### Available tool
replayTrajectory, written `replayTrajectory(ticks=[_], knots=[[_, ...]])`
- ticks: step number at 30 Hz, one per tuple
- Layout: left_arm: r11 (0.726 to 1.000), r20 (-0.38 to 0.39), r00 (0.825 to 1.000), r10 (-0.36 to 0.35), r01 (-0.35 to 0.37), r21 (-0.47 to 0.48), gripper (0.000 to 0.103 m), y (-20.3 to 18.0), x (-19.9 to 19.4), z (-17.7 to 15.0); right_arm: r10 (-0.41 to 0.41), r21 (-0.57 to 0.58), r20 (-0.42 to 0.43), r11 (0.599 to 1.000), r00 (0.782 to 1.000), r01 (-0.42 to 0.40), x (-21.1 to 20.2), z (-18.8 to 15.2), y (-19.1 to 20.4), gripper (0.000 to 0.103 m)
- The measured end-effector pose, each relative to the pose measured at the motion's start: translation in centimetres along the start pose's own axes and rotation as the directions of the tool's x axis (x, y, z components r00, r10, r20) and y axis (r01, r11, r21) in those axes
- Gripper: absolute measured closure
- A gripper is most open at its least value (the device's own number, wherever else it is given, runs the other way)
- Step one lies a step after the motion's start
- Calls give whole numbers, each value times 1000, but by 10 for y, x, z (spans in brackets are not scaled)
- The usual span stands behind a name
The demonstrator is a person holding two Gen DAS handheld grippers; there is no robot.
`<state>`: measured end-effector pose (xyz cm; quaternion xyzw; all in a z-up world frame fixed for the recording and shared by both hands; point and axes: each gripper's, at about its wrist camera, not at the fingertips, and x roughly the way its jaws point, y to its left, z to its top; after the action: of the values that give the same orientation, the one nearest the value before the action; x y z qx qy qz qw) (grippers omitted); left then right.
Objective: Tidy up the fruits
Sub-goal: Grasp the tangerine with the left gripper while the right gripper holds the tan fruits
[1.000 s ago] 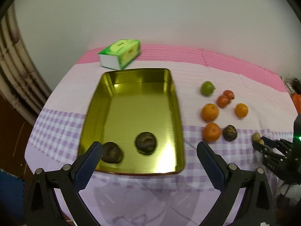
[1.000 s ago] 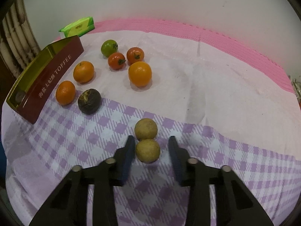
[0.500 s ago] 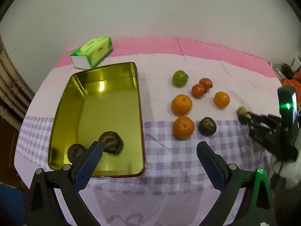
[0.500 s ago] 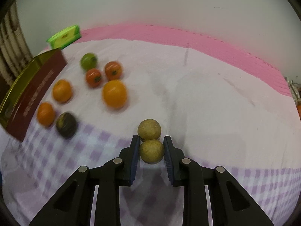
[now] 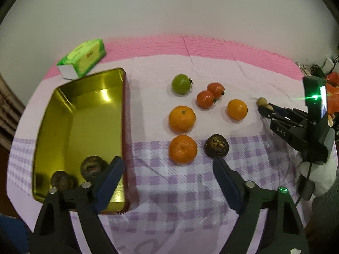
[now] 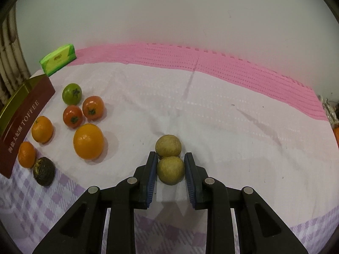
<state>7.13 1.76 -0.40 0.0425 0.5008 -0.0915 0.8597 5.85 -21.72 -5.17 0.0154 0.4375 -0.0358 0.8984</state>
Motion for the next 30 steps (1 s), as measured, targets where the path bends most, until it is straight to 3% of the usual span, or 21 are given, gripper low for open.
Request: replayTrajectory(ticks=[8,14,23,25,30], knots=[[1000,-31,999,-18,18,18,33,-8,22,6,10,9,2,1000,1000,-10,-2,-3,1,74],[999,-59,998,-28,30,31,47,-13,38,10,44,-18,-1,999,999,-44,-4,-6,2,56],[999,-79,997,-15,18,32,59,-12,52,9,39,-26,-3,999,999,-39,-3,-5,4,53],[999,-78,997,-25,28,35,69,-13,52,10,41,-27,-3,999,999,-41,-3,-4,4,52],[999,-78,997,-29,31,30,70,-13,53,11,39,-29,-5,999,999,-40,-3,-4,5,50]])
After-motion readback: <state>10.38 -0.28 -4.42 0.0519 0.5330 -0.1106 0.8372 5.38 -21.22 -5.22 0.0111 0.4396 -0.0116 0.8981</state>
